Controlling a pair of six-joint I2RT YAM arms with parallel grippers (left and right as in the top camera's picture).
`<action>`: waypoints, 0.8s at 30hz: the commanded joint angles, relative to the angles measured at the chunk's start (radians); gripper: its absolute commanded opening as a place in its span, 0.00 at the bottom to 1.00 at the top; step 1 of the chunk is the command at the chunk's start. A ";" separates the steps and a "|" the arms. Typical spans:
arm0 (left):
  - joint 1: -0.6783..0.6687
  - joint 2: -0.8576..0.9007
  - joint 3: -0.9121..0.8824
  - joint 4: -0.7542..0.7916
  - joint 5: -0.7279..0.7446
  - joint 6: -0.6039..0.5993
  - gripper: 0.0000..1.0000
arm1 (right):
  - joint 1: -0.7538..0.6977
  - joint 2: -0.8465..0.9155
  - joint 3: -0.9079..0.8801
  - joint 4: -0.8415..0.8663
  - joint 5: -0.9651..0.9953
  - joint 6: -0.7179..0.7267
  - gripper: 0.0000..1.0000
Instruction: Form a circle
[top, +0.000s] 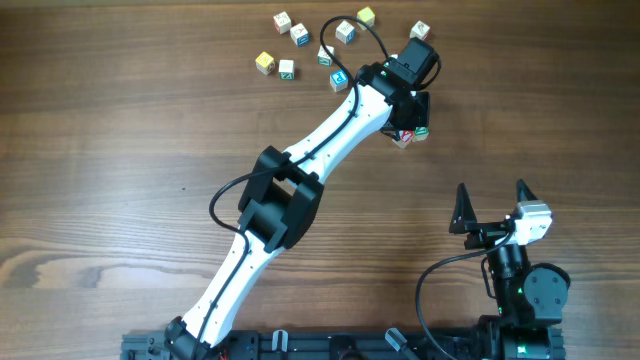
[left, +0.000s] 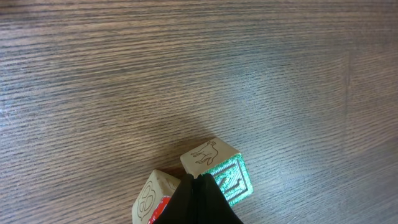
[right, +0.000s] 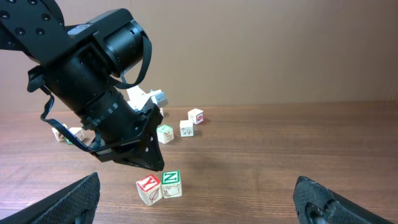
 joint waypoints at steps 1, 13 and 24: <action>-0.004 -0.031 0.014 0.007 0.008 -0.026 0.04 | -0.004 -0.005 -0.001 0.003 0.017 -0.010 1.00; -0.004 -0.020 0.014 0.030 -0.011 -0.056 0.04 | -0.004 -0.005 -0.001 0.003 0.017 -0.010 1.00; -0.004 0.013 0.012 0.068 -0.041 -0.077 0.04 | -0.004 -0.005 -0.001 0.003 0.017 -0.010 1.00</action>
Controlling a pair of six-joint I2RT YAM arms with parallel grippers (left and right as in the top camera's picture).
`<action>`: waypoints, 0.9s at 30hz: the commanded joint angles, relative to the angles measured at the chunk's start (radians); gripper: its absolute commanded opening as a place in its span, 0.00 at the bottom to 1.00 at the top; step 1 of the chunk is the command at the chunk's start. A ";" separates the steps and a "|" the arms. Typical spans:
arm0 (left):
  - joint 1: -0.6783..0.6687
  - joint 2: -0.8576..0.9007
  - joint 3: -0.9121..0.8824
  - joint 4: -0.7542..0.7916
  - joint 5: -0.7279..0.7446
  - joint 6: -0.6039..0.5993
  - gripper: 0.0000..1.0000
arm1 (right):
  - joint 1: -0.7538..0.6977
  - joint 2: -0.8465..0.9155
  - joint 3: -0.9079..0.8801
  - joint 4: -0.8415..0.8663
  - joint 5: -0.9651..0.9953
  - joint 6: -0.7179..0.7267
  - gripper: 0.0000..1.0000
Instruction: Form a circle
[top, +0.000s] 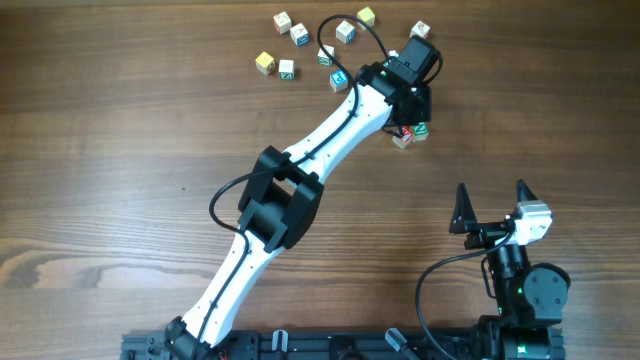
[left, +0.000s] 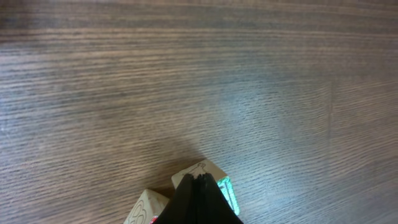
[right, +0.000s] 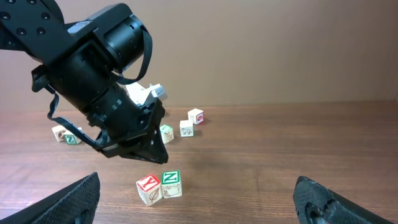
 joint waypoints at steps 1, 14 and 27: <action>-0.004 0.014 0.012 0.006 -0.018 -0.019 0.04 | -0.004 -0.005 -0.001 0.003 0.017 -0.010 1.00; -0.004 0.014 0.012 -0.009 -0.037 -0.049 0.04 | -0.004 -0.005 -0.001 0.003 0.017 -0.010 1.00; -0.005 0.020 -0.013 0.063 -0.100 -0.049 0.04 | -0.004 -0.005 -0.001 0.003 0.017 -0.010 1.00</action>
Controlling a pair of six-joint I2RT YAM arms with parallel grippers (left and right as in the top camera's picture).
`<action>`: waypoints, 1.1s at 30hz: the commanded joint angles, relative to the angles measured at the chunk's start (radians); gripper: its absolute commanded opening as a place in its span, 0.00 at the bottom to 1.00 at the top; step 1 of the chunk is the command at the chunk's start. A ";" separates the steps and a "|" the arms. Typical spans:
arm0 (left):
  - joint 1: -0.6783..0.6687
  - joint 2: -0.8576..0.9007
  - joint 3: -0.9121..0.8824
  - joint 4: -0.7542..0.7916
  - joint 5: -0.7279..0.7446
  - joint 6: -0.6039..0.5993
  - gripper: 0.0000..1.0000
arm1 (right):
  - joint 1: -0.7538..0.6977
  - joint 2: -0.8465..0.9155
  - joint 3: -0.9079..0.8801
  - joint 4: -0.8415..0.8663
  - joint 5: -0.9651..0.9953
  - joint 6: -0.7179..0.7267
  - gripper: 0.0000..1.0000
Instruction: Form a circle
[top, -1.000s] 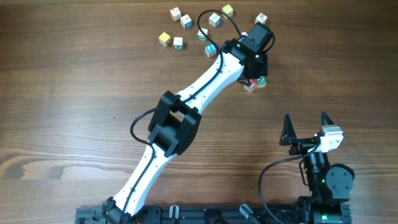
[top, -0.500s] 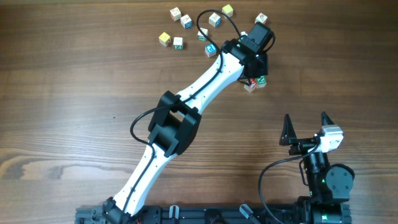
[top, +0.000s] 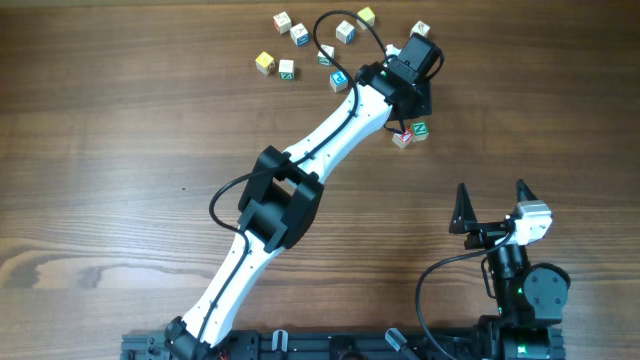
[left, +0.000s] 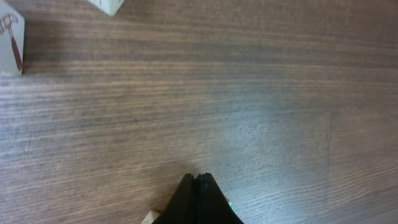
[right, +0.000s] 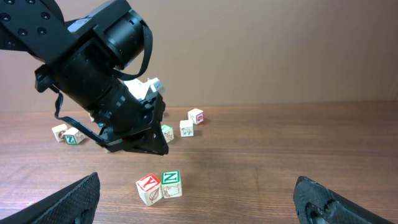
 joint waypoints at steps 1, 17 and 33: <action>-0.006 0.025 -0.014 0.017 -0.025 -0.010 0.04 | -0.004 -0.005 -0.001 0.003 0.017 -0.010 1.00; -0.018 0.027 -0.014 -0.063 -0.025 -0.056 0.04 | -0.004 -0.005 -0.001 0.003 0.017 -0.010 1.00; -0.039 0.036 -0.014 -0.062 -0.082 -0.055 0.04 | -0.004 -0.005 -0.001 0.003 0.017 -0.010 1.00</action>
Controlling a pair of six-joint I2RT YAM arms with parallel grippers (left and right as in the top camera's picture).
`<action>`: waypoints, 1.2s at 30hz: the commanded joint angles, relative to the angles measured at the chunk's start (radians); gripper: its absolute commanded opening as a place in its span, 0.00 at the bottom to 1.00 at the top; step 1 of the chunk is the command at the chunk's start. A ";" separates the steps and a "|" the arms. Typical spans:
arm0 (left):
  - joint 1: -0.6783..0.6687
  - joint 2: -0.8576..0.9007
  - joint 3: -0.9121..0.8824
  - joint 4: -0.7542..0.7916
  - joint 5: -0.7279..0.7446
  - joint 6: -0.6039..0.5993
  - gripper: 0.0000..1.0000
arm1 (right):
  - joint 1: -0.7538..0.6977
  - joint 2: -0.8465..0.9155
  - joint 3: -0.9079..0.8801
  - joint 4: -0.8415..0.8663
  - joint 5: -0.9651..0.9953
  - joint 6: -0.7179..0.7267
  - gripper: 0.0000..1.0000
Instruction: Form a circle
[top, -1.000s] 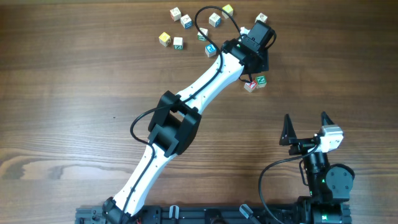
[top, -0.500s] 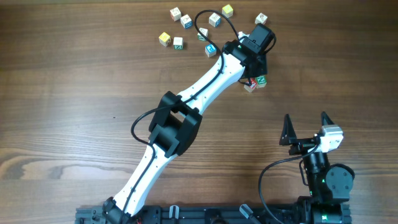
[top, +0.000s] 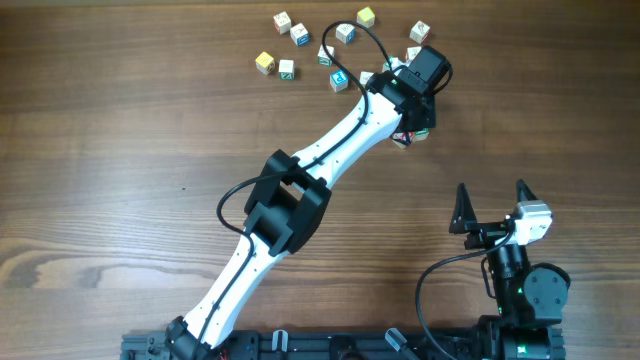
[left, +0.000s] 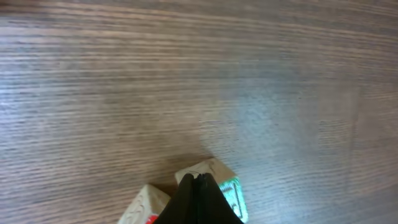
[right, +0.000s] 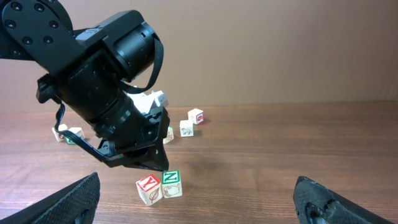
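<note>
Two blocks stand side by side on the wooden table: a red Y block (right: 149, 188) and a green N block (right: 171, 183). In the overhead view they are mostly covered by the left arm; only the green block's edge (top: 423, 133) shows. My left gripper (right: 163, 165) is shut with nothing in it. Its tip hangs just over the far top edge of the green block (left: 229, 191), beside the red block (left: 144, 203); whether it touches is unclear. My right gripper (top: 492, 205) rests open near the front right, far from the blocks.
Several loose letter blocks lie scattered at the back of the table, among them a yellow one (top: 264, 62), a white one (top: 345, 33) and one at the far right (top: 420, 32). The left arm (top: 330, 145) reaches diagonally across the middle.
My left gripper, still shut, has come back from nearer the loose blocks to right over the green block. The red and green pair has not shifted. The right arm is still.
First my shut left gripper had its tip at the seam between the red and green blocks. Then it stood slightly farther back, then well back with the pair nearly out of its wrist view. Now it is over the green block again; the pair stayed put.
</note>
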 joint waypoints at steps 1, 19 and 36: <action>0.001 0.025 -0.008 0.000 -0.043 -0.017 0.04 | -0.004 -0.005 -0.001 0.003 0.017 -0.010 1.00; -0.001 0.030 -0.008 -0.005 -0.027 -0.020 0.04 | -0.004 -0.005 -0.001 0.003 0.017 -0.010 0.99; -0.001 0.030 -0.008 0.023 0.051 -0.020 0.04 | -0.004 -0.005 -0.001 0.003 0.017 -0.010 1.00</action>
